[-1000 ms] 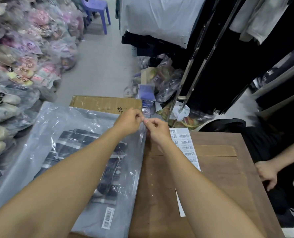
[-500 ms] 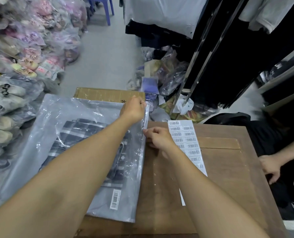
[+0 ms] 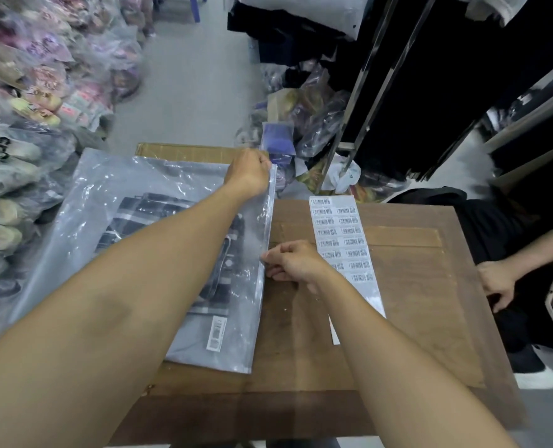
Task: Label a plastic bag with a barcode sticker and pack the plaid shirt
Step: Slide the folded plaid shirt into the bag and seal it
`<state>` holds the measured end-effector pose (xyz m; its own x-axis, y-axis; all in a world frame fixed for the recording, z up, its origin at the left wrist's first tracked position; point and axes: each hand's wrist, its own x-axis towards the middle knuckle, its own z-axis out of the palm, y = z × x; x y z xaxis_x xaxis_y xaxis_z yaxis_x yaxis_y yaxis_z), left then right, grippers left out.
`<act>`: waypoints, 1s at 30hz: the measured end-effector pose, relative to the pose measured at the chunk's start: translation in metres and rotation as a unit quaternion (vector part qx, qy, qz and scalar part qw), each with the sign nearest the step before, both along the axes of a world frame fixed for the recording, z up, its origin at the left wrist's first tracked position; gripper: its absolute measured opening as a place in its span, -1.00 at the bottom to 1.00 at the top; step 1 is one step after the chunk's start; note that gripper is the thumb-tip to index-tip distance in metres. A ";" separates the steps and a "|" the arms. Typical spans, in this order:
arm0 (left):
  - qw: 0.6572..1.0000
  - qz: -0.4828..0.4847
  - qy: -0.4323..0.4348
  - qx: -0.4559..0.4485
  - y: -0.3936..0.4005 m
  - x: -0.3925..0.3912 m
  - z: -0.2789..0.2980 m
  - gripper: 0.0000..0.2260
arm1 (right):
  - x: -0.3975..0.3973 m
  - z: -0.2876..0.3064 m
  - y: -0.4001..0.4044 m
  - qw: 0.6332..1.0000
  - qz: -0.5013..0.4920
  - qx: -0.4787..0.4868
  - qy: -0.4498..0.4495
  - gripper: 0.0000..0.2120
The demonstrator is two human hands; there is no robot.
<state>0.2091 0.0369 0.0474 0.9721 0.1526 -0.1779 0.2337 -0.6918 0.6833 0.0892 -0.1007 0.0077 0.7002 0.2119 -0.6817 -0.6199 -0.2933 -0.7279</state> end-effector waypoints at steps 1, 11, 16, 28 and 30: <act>1.000 0.001 -0.001 -0.001 -0.001 0.000 0.000 -0.77 | -0.002 0.002 -0.001 1.000 0.006 0.001 0.007 -0.92; 0.999 0.044 -0.012 -0.009 -0.010 -0.002 -0.004 -0.80 | -0.025 0.007 -0.011 0.990 0.111 0.010 0.090 -0.86; 0.998 0.060 -0.014 -0.012 -0.015 -0.001 -0.004 -0.81 | -0.035 0.010 -0.014 0.978 0.166 0.000 0.129 -0.81; 0.993 0.098 -0.015 -0.067 -0.008 0.006 0.002 -0.73 | -0.060 0.010 -0.005 0.927 0.306 -0.036 0.215 -0.92; 0.991 0.105 -0.011 -0.077 -0.007 0.008 0.003 -0.77 | -0.064 0.010 -0.003 0.909 0.337 -0.046 0.239 -0.90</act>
